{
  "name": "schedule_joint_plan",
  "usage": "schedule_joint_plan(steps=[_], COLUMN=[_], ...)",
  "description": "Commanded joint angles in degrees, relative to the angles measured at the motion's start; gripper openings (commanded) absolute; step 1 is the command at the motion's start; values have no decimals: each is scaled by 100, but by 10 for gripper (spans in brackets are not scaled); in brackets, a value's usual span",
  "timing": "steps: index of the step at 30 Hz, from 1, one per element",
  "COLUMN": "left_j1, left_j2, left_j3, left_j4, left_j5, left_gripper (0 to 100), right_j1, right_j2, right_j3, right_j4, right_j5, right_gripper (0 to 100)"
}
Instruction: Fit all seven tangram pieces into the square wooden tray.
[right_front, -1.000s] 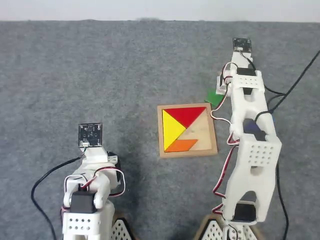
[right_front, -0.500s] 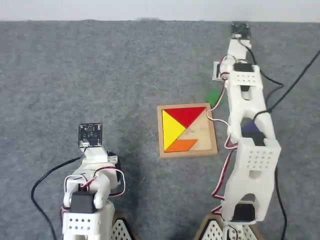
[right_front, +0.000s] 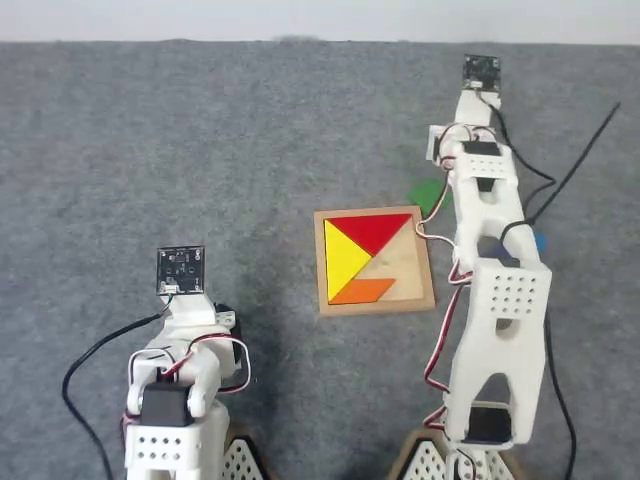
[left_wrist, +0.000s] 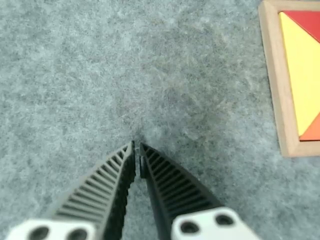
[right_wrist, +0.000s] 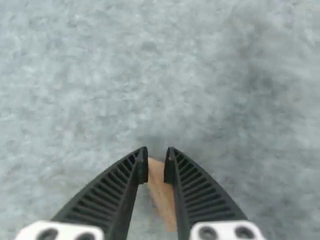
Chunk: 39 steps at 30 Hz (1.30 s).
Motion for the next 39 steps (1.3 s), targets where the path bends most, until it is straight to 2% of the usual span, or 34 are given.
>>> schedule_joint_plan(steps=[1,6,12,17,20,23,28,33,39], left_j1=[-35,-35,-35,-35,-35,-35,-35,-35,-35], left_j2=[-114,-114,-114,-114,-114,-114,-114,-114,-114], left_j3=[-66,-66,-66,-66,-66,-66,-66,-66,-66], left_j4=[9,9,9,9,9,9,9,9,9], left_j5=[-62,-62,-62,-62,-62,-62,-62,-62,-62], left_gripper=[14,14,14,14,14,14,14,14,14], right_j1=[268,312,347,365,391,435,497,593,523], right_j2=[127,198,-13,-716,-1033,-1103,-1279,-2220,-2914], right_j3=[-580,-958,-1037,-1046,-1020,-1020,-1046,-1011,-62], right_j4=[884,2176,3257,4585,5262,5789,6079,6281,6422], right_j5=[-26,0,35,985,1090,1116,1582,2057,3763], right_gripper=[70,69,69,54,4,14,8,8,9])
